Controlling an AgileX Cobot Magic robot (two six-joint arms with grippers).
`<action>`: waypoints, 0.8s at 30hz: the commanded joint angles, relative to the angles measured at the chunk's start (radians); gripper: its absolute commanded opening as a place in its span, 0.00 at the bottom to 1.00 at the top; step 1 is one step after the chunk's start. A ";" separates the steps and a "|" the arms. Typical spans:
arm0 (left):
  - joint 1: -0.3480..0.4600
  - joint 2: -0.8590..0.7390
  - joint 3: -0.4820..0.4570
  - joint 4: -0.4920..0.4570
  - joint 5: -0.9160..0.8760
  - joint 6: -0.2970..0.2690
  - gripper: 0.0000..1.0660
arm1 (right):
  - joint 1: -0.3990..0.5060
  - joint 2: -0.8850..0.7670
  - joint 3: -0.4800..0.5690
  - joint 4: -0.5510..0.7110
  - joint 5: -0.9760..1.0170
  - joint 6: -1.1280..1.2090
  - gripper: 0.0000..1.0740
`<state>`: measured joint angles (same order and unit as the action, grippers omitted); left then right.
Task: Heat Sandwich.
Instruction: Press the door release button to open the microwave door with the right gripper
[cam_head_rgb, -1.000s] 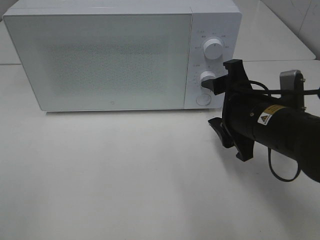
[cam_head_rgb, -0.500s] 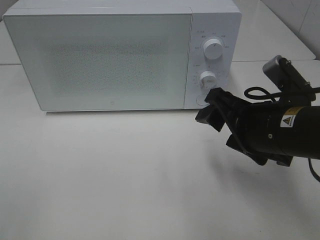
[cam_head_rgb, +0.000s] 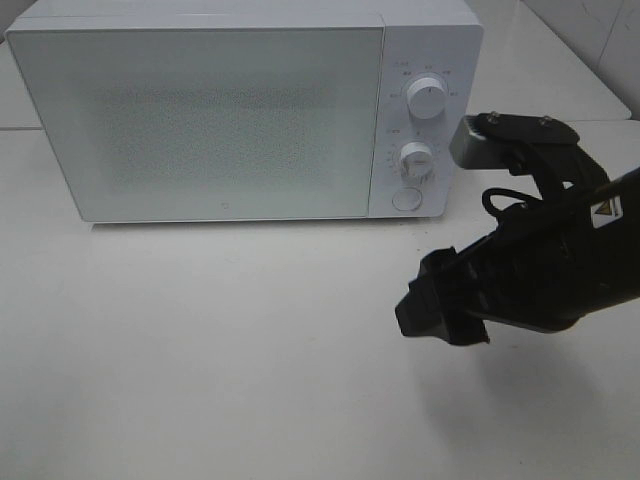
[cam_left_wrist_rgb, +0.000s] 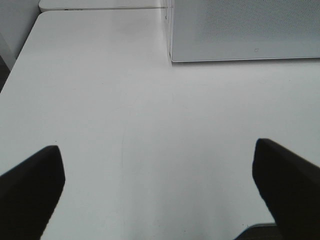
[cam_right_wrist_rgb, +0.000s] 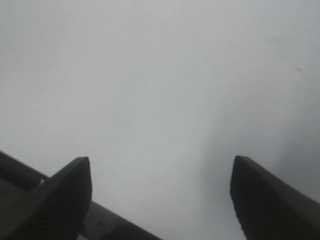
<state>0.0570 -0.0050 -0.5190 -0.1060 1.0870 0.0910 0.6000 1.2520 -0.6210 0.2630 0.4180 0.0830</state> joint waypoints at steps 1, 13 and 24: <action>-0.006 -0.016 0.001 -0.003 -0.015 -0.003 0.92 | -0.005 -0.008 -0.023 -0.071 0.129 -0.052 0.71; -0.006 -0.016 0.001 -0.003 -0.015 -0.003 0.92 | -0.005 -0.031 -0.023 -0.170 0.465 -0.052 0.71; -0.006 -0.016 0.001 -0.003 -0.015 -0.003 0.92 | -0.005 -0.360 -0.023 -0.209 0.537 -0.057 0.71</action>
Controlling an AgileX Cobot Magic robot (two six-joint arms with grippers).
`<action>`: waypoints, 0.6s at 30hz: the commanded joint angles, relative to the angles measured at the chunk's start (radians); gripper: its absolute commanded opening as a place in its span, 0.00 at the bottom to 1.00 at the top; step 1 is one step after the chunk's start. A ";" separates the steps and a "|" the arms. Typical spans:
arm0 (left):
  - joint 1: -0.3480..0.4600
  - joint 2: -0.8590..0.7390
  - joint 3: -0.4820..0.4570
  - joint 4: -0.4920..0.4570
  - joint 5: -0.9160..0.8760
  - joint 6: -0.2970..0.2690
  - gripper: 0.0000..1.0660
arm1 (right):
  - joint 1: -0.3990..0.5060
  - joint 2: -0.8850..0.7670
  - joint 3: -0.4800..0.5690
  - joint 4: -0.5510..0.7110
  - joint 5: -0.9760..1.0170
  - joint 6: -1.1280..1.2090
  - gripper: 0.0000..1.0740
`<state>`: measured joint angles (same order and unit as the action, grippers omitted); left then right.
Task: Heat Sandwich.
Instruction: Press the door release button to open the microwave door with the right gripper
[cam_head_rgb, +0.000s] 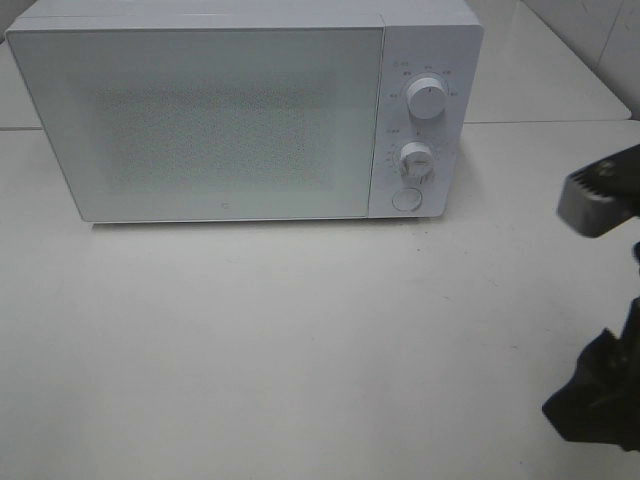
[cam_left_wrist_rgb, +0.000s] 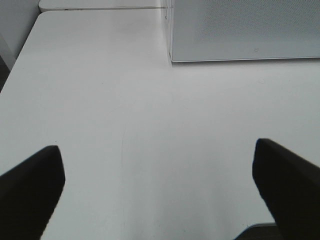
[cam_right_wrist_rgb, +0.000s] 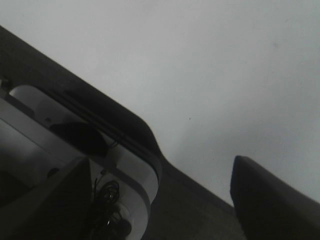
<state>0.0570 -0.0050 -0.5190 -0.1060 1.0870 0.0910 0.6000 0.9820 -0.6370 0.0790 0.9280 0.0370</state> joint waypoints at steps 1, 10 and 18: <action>-0.006 -0.016 0.001 -0.003 -0.015 -0.003 0.92 | -0.005 -0.179 -0.007 -0.039 0.036 -0.017 0.71; -0.006 -0.016 0.001 -0.003 -0.015 -0.003 0.92 | -0.007 -0.541 -0.007 -0.105 0.041 -0.025 0.71; -0.006 -0.016 0.001 -0.003 -0.015 -0.003 0.92 | -0.132 -0.741 -0.007 -0.109 0.059 -0.025 0.71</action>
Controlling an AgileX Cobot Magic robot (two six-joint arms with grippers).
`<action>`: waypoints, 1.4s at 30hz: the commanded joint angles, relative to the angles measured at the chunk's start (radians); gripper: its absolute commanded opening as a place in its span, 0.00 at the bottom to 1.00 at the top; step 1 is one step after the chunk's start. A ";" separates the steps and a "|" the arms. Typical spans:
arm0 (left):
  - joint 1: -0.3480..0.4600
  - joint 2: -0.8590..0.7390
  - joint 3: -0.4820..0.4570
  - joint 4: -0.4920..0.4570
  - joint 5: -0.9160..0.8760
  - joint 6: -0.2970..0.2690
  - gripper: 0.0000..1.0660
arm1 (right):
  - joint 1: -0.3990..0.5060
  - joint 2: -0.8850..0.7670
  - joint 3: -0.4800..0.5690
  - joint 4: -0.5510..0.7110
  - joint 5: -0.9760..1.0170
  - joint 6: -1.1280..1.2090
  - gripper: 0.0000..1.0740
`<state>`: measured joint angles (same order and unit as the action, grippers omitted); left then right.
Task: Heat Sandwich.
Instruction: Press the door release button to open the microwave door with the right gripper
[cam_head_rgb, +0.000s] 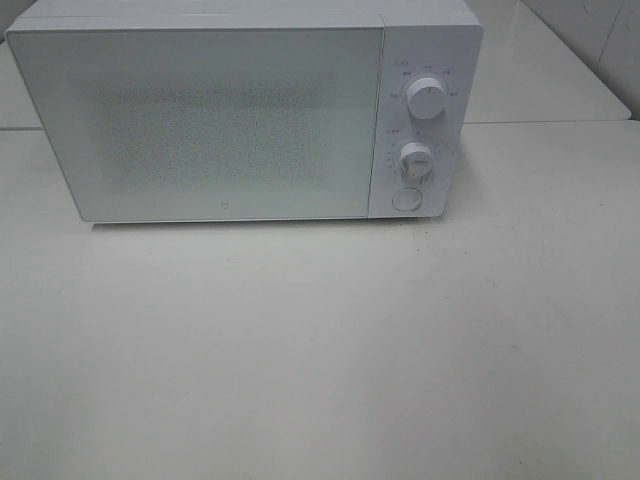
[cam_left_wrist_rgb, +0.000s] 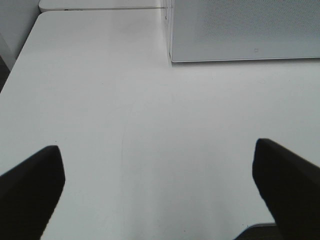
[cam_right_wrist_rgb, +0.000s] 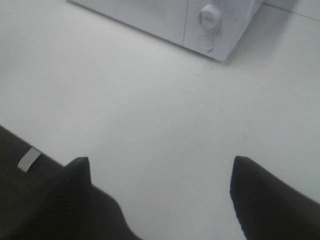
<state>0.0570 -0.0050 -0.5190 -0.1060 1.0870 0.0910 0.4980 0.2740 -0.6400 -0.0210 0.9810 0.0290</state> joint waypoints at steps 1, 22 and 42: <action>-0.006 -0.016 0.001 -0.003 -0.015 -0.003 0.92 | -0.030 -0.033 -0.004 -0.009 0.006 -0.017 0.71; -0.006 -0.016 0.001 -0.003 -0.015 -0.003 0.92 | -0.366 -0.306 0.083 -0.012 -0.067 -0.017 0.71; -0.006 -0.016 0.001 -0.003 -0.016 -0.002 0.92 | -0.382 -0.306 0.119 -0.008 -0.028 -0.017 0.71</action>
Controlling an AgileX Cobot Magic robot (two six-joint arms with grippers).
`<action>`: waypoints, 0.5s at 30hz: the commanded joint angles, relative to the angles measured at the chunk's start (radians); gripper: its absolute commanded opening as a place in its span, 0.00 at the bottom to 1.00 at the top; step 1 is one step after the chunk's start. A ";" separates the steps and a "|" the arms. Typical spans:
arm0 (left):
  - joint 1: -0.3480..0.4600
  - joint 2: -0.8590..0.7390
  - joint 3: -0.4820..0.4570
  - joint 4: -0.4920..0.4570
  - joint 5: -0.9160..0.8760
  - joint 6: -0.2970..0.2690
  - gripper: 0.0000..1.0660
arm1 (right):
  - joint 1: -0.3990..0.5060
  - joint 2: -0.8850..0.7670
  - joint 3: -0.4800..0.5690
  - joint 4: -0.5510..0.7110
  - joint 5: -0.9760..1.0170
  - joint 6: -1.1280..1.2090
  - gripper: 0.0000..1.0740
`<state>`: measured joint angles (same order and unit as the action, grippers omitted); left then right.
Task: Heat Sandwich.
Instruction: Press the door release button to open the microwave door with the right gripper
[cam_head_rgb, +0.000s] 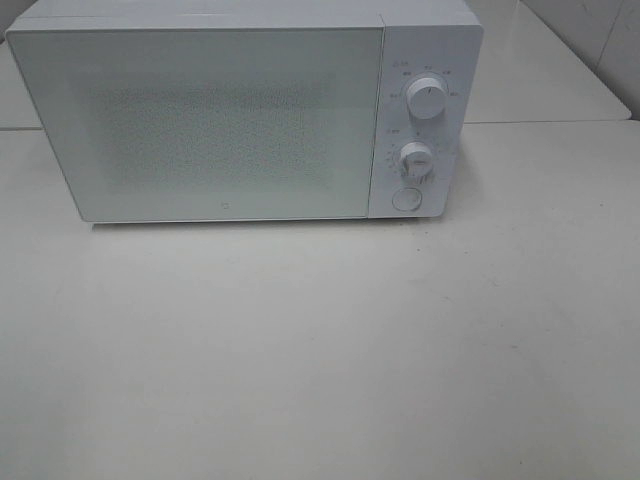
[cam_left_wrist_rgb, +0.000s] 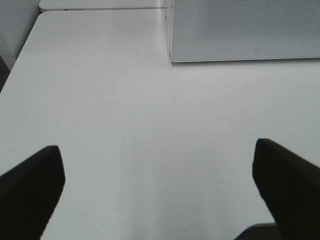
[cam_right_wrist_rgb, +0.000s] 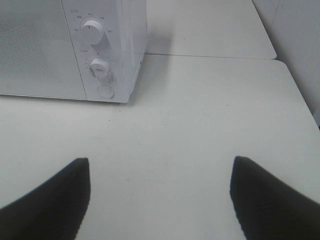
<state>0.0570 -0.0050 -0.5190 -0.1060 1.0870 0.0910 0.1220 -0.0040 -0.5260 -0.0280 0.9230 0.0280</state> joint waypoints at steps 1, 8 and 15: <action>-0.006 -0.016 0.001 -0.003 -0.016 -0.002 0.92 | -0.006 -0.028 0.005 -0.001 0.030 -0.016 0.71; -0.006 -0.016 0.001 -0.001 -0.016 -0.002 0.92 | -0.006 -0.028 0.029 -0.001 0.073 -0.015 0.71; -0.006 -0.016 0.001 -0.001 -0.016 -0.002 0.92 | -0.006 -0.028 0.029 -0.001 0.072 -0.015 0.71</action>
<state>0.0570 -0.0050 -0.5190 -0.1060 1.0870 0.0910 0.1220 -0.0040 -0.4970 -0.0270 1.0000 0.0280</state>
